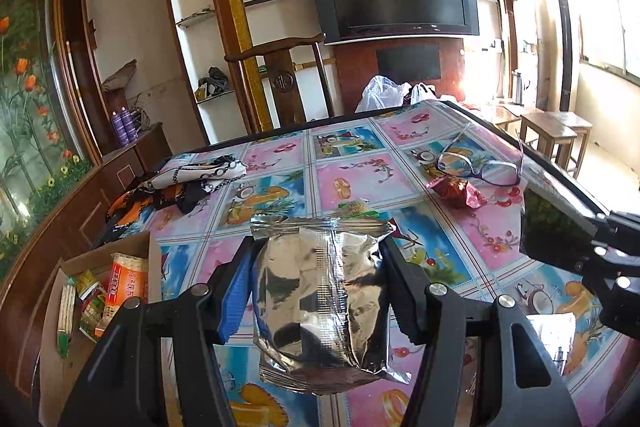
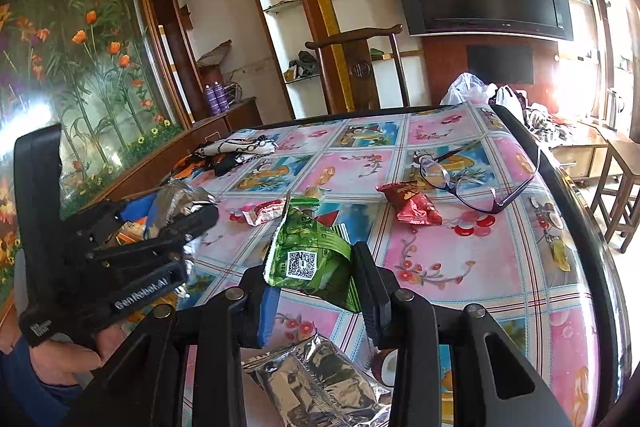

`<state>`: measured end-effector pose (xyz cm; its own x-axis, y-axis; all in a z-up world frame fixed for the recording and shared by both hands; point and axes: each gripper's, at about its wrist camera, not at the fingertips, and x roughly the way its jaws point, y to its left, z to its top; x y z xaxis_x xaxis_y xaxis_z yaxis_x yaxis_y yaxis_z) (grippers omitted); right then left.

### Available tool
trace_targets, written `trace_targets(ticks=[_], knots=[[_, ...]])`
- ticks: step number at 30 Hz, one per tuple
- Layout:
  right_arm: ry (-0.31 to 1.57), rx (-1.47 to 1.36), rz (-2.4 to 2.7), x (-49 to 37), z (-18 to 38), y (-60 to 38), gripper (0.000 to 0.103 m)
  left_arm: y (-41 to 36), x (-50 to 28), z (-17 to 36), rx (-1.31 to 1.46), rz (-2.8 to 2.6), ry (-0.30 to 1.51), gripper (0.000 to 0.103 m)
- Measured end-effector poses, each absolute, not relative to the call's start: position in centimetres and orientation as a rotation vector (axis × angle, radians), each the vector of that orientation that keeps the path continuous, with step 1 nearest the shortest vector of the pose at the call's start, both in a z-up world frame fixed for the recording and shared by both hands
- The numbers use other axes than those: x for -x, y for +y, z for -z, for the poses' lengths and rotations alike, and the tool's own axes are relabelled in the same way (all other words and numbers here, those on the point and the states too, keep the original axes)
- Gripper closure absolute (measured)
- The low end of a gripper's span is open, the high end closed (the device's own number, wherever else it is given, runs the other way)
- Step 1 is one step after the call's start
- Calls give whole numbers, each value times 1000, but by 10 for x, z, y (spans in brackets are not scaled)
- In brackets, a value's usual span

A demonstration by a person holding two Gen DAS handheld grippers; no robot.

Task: Organize snacks
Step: 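Lift the silver foil pack and green pack above the table with both tools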

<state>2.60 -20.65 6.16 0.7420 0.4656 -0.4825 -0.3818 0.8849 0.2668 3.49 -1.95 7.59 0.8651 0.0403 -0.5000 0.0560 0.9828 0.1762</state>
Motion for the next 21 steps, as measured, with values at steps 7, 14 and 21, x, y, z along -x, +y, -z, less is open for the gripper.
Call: trace_targets(ticks=[7,14,21], knots=[[576,-121,-461,-28,-57,-199,66,25,-34,-92,-93,-32,530,43],[590,-125,-463,-28,-52,-185,66,85,-33,-100,-7,-120,541,43],[569,-204,-612,-17,-65,-133,66,153,-32,-101,71,-225,567,43]])
